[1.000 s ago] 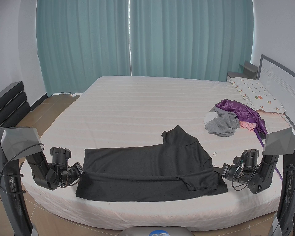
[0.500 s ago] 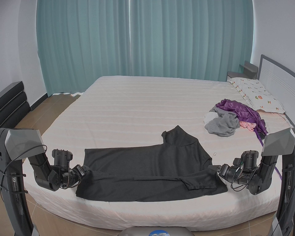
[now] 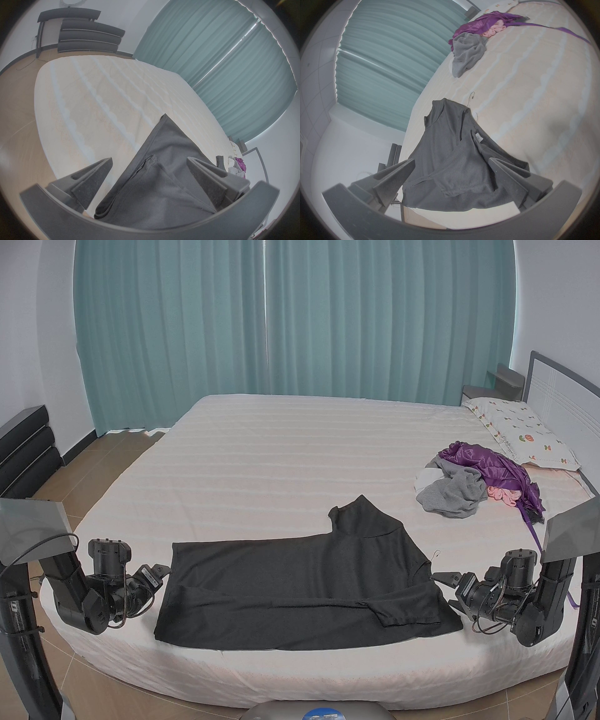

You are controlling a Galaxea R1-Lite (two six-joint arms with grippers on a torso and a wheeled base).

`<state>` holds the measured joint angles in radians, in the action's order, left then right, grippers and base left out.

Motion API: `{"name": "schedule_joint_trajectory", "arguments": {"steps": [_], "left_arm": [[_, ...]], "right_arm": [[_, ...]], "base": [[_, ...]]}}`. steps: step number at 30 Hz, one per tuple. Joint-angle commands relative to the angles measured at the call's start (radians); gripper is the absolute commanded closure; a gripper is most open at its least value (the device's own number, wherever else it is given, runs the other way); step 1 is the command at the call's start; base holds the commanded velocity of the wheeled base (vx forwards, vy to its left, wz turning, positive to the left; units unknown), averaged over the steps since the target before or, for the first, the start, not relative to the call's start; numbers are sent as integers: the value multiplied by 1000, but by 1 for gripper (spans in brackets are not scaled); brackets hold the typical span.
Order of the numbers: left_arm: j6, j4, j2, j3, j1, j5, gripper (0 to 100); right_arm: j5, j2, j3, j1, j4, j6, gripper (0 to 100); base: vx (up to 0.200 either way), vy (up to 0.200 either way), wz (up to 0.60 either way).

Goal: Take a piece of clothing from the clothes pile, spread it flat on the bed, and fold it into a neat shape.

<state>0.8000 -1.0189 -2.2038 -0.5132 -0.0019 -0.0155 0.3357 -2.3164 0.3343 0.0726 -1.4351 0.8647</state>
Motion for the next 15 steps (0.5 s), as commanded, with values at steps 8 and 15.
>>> {"name": "schedule_joint_trajectory", "arguments": {"steps": [8,15], "left_arm": [[11,-15,19,39,2,6,0],[15,-15,49,64,-12,35,0]], "right_arm": [[-6,17,-38,33,-2,25,0],[-95,2,-32,92,-1,25,0]], "base": [[0,0,0],[0,0,0]]}}
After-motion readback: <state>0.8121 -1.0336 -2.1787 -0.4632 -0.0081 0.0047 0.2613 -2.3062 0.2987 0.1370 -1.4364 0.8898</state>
